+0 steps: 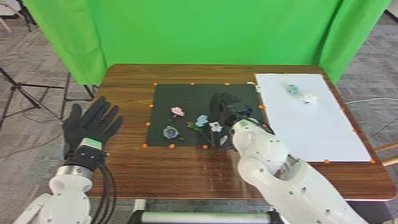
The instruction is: Arrange flowers
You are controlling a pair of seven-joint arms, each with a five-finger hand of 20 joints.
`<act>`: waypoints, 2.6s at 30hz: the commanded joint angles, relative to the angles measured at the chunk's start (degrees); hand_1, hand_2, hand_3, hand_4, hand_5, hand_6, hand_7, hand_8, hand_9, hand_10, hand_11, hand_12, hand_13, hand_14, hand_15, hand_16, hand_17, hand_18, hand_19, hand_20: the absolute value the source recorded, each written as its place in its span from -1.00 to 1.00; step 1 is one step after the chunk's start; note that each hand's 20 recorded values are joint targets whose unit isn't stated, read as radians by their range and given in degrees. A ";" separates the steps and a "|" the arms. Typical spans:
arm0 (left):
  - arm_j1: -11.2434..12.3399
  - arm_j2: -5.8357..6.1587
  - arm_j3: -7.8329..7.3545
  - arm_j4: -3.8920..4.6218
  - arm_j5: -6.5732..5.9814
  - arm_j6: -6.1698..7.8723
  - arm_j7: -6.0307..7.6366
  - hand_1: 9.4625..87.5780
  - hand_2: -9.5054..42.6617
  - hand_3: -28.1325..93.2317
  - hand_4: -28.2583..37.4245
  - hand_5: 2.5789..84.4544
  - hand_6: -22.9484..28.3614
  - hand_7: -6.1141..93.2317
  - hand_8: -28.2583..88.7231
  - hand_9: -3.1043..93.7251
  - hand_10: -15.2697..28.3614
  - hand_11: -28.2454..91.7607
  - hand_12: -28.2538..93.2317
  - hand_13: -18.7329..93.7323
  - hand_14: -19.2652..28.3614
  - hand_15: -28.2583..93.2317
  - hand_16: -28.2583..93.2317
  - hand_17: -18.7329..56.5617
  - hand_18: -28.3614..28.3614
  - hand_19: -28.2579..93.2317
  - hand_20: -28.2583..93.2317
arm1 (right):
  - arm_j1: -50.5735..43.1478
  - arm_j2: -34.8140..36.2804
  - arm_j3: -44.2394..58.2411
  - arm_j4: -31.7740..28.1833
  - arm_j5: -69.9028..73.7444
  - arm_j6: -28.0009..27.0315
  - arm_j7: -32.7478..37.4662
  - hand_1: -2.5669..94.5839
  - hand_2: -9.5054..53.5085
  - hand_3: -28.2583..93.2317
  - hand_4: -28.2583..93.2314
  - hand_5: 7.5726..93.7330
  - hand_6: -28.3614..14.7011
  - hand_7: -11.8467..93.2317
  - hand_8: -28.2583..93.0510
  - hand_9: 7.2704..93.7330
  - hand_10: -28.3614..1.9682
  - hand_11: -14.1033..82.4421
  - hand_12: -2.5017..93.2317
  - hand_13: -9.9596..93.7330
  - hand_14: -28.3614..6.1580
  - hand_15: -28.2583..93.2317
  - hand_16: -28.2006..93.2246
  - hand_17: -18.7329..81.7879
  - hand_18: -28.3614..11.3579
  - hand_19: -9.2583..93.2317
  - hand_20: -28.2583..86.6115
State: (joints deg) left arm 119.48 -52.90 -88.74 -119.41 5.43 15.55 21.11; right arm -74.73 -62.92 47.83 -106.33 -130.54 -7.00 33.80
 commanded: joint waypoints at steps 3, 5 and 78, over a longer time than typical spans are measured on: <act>0.91 0.03 -0.57 -0.30 0.67 -2.45 1.15 -0.56 -0.17 0.61 -1.00 -0.07 0.16 -0.48 -0.72 -0.25 0.26 -0.17 -0.39 -0.28 0.39 0.13 -0.69 -0.65 0.51 0.07 -0.38 | -1.81 5.28 7.81 -2.20 -4.57 10.52 2.10 0.04 -1.00 0.72 -1.00 0.35 0.18 -0.44 -0.62 0.55 -0.04 -0.33 -0.50 0.64 0.18 0.52 0.02 0.29 -0.64 1.00 0.22; 1.65 0.22 -0.79 -0.66 0.74 -2.68 1.86 -0.56 -0.16 0.60 -1.00 -0.07 0.16 -0.49 -0.72 -0.25 0.25 -0.18 -0.39 -0.28 0.39 0.12 -0.69 -0.65 0.51 0.07 -0.38 | -1.75 6.53 9.85 -0.54 -5.20 12.18 2.30 0.01 -1.00 0.74 -0.98 0.29 0.16 -0.43 -0.71 0.49 -0.08 -0.31 -0.55 0.59 0.14 0.53 0.01 0.25 -0.64 1.00 0.18; 2.18 -0.29 -0.93 -0.04 3.60 -2.02 1.04 -0.56 -0.15 0.60 -1.00 -0.10 0.15 -0.50 -0.70 -0.25 0.25 -0.20 -0.37 -0.27 0.39 0.09 -0.66 -0.65 0.51 0.04 -0.37 | 7.58 16.34 -2.84 5.84 -5.94 5.96 -9.02 0.31 -1.00 0.62 -1.00 0.63 0.36 -0.23 -0.47 0.91 0.40 -0.56 -0.17 0.65 0.23 0.57 0.02 0.24 -0.66 0.98 0.15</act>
State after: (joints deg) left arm 121.36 -52.59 -89.53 -118.74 9.13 9.27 22.64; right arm -70.13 -43.27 50.13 -101.12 -132.27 0.18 28.34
